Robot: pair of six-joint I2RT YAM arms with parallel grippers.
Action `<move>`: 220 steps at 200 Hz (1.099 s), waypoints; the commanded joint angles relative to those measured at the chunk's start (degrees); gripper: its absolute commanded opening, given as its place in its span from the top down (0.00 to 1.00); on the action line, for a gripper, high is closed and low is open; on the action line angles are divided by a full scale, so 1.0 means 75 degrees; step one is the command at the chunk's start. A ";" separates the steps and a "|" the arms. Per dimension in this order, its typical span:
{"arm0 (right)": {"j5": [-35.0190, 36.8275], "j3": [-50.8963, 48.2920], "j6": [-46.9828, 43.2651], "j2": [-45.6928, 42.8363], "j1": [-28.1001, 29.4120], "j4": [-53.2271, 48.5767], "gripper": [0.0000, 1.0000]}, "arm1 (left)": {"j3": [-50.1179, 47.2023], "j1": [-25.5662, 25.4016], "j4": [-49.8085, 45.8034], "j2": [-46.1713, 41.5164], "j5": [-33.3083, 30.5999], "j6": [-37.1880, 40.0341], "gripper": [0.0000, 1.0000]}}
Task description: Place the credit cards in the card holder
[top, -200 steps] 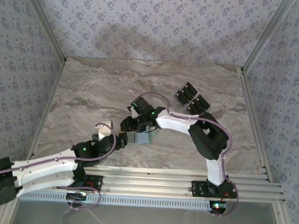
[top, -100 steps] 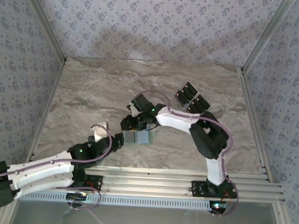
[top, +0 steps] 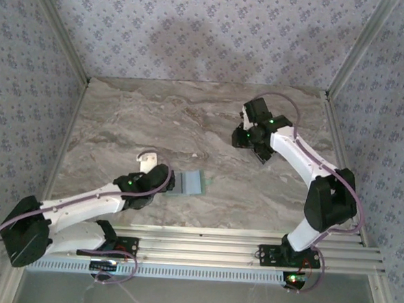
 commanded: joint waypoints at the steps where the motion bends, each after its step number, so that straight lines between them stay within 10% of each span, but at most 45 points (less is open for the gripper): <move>1: 0.1722 -0.0046 -0.0703 0.0024 -0.0070 -0.0786 0.62 | 0.0324 0.0206 -0.0161 0.0251 0.0280 0.0343 0.00; 91: 0.3179 0.0405 -0.1032 0.1300 -0.0212 -0.0745 0.66 | 0.0588 0.0446 -0.0174 0.0584 0.0498 0.0533 0.00; 220: 0.2349 0.0473 -0.0932 0.1442 -0.0122 -0.0695 0.83 | 0.0525 0.0489 -0.0027 0.0754 0.0543 0.0502 0.00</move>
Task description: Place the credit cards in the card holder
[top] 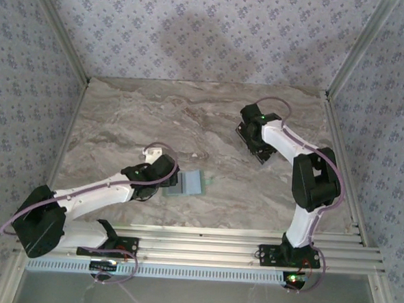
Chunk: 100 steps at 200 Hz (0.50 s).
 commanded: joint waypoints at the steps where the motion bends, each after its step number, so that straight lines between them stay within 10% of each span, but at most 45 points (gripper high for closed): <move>1: -0.0416 0.0034 0.0059 -0.0199 0.0042 -0.0145 0.83 | 0.0143 0.0058 -0.0018 0.0095 0.0034 0.0074 0.00; 49: -0.0922 -0.0134 0.0103 -0.0310 0.0059 -0.0065 0.93 | 0.0157 0.0074 -0.0021 0.0101 0.0055 0.0070 0.00; 100: -0.1371 -0.0195 0.0068 -0.0313 0.0050 -0.0040 0.83 | 0.0183 0.0075 -0.0005 0.0112 0.0058 0.0070 0.00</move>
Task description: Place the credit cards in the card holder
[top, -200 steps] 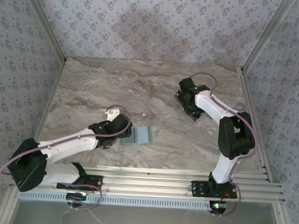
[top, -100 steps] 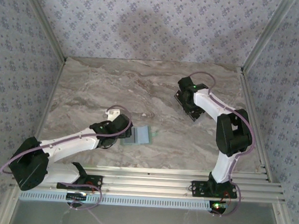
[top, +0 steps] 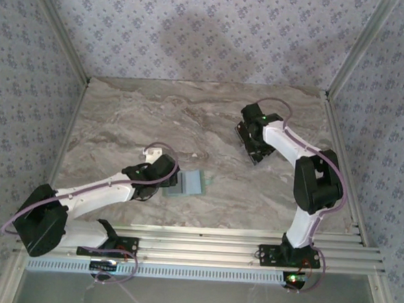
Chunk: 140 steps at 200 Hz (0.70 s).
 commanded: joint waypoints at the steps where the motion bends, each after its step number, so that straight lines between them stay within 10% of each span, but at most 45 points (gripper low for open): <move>1: -0.0409 -0.0081 0.0033 -0.0093 0.0044 -0.0119 0.83 | 0.0185 0.0041 -0.0015 0.0031 0.0034 0.0069 0.00; 140: -0.1075 0.0226 -0.0101 -0.0081 -0.0029 -0.0280 0.95 | 0.0234 0.0039 0.0029 0.0090 0.0089 0.0151 0.00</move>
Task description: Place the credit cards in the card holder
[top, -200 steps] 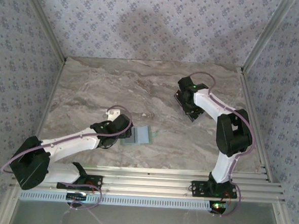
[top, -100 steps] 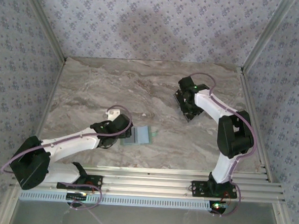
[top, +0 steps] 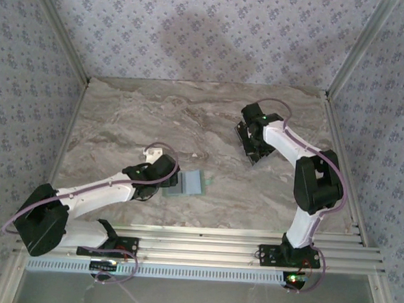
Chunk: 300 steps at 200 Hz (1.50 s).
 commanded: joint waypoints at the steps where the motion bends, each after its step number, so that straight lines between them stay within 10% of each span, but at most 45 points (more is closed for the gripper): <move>1: -0.0482 0.0156 -0.0070 -0.0072 -0.0029 -0.0241 0.95 | 0.0240 0.0043 0.0002 0.0055 0.0029 0.0130 0.00; 184: -0.1715 0.0525 0.0107 -0.1602 0.0015 -0.0364 1.00 | 0.0342 0.0046 -0.0294 0.0464 0.0085 0.0300 0.00; 252: -0.4831 -0.1851 0.2402 -0.2823 0.0350 0.2632 1.00 | 0.0281 0.0007 -0.0277 0.1071 0.0276 0.0296 0.00; 300: -0.5194 -0.3342 0.3682 -0.2788 0.1409 0.4820 1.00 | 0.0170 0.0011 -0.0496 0.1311 -0.0037 -0.0183 0.00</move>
